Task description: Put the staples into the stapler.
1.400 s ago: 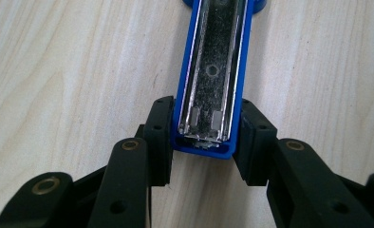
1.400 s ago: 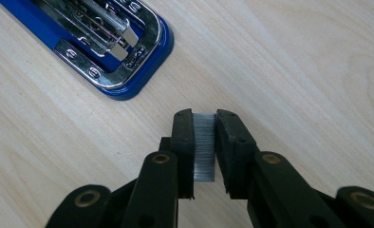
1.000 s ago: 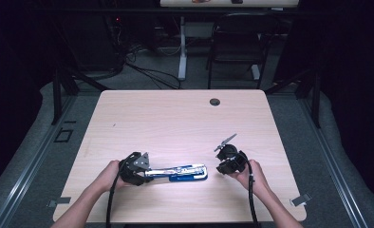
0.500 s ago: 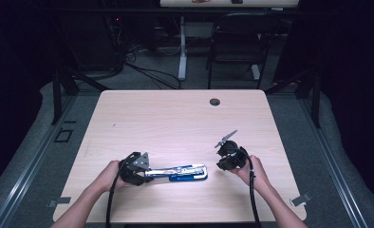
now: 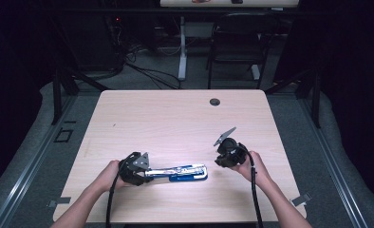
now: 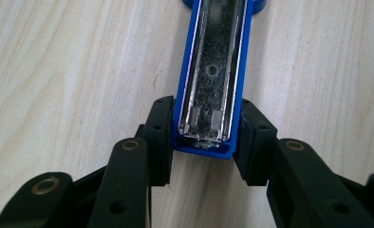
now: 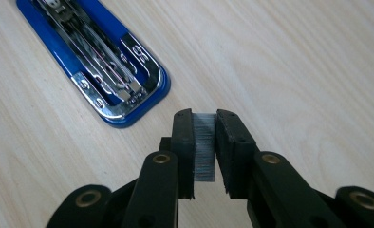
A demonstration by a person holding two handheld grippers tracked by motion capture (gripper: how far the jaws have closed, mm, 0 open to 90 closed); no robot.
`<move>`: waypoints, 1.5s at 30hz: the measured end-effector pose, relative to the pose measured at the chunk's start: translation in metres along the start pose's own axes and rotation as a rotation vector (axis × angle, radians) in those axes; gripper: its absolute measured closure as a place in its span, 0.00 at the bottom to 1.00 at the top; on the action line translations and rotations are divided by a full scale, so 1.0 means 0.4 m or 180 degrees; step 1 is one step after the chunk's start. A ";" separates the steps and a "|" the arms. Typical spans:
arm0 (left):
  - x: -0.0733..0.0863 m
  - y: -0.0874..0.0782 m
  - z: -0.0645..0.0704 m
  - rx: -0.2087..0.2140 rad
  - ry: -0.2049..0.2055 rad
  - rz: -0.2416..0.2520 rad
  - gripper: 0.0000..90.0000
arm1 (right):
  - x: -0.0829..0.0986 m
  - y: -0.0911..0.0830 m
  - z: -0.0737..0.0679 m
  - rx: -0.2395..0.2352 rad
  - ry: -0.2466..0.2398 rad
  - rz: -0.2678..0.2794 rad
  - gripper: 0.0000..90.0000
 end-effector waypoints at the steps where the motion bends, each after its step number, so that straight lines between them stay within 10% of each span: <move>1: 0.000 0.000 0.000 -0.0001 0.0000 0.0000 0.70 | -0.004 -0.004 0.001 0.0007 -0.0024 0.0022 0.87; 29: 0.001 0.000 0.000 0.0012 0.0003 0.0004 0.70 | -0.110 -0.028 -0.042 -0.0095 -0.0939 0.0162 0.87; 45: 0.001 0.000 0.001 0.0009 -0.0001 0.0007 0.70 | -0.169 -0.012 -0.102 -0.0156 -0.1565 -0.0117 0.87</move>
Point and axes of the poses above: each handheld gripper's, and its own axes: y roughly forward along the jaws, x roughly out of its underside, z roughly to its right, the point moved 2 cm from there along y, roughly forward along the jaws, and after that the axes turned 13 degrees about -z, right-handed, at the moved point
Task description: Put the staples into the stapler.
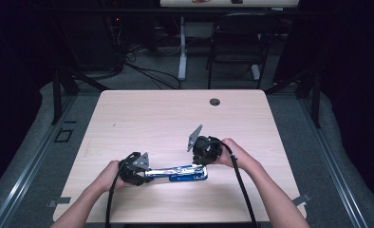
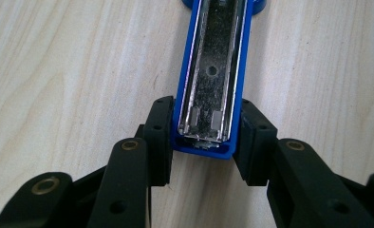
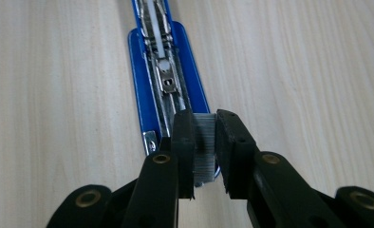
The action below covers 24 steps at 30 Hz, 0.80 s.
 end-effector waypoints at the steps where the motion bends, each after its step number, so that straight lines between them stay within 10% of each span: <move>1: 0.000 0.000 0.000 -0.0001 0.0001 -0.0001 0.70 | -0.004 0.002 -0.002 -0.0025 -0.0011 0.0008 0.87; 24: 0.001 0.000 0.000 0.0002 -0.0002 0.0005 0.70 | -0.042 0.047 -0.013 -0.0129 -0.0425 -0.0176 0.87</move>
Point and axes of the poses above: each handheld gripper's, and its own axes: y roughly forward along the jaws, x roughly out of its underside, z roughly to its right, the point moved 2 cm from there along y, roughly forward along the jaws, and after that the axes turned 13 degrees about -z, right-handed, at the moved point
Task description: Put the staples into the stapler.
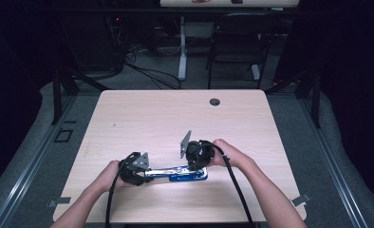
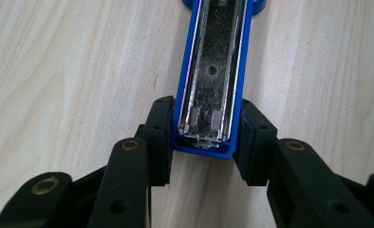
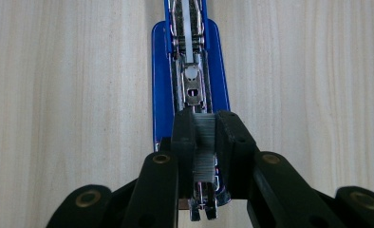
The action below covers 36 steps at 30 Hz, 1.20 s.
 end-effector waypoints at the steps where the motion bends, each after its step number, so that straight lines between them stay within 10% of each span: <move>1: 0.000 0.000 0.000 0.0003 -0.0002 -0.0001 0.70 | 0.000 0.001 0.000 -0.0001 0.0003 -0.0003 0.87; 36: 0.001 0.000 -0.001 0.0012 -0.0007 0.0006 0.70 | -0.012 0.018 -0.003 0.0008 -0.0253 -0.0147 0.87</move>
Point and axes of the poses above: each handheld gripper's, and its own axes: y roughly forward along the jaws, x roughly out of its underside, z roughly to its right, the point moved 2 cm from there along y, roughly forward along the jaws, and after that the axes turned 13 degrees about -z, right-handed, at the moved point
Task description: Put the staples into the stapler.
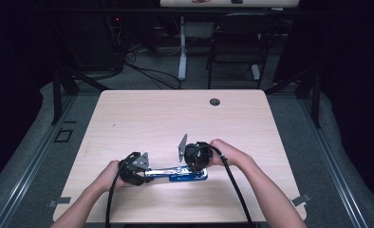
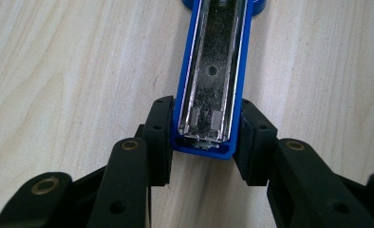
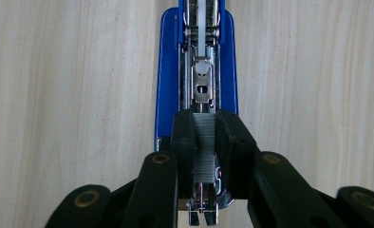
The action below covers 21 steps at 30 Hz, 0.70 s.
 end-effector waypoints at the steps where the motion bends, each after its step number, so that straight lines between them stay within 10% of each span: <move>1: 0.000 0.000 0.000 0.0000 0.0001 0.0000 0.70 | 0.000 0.000 0.000 0.0001 -0.0004 -0.0002 0.87; 21: 0.000 0.000 -0.001 0.0006 0.0002 0.0001 0.70 | 0.004 0.000 0.002 -0.0027 0.0030 -0.0046 0.85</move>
Point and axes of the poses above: each handheld gripper's, and its own axes: y roughly forward along the jaws, x roughly out of its underside, z roughly to its right, the point moved 2 cm from there along y, roughly forward along the jaws, and after that the axes turned 13 degrees about -z, right-handed, at the moved point
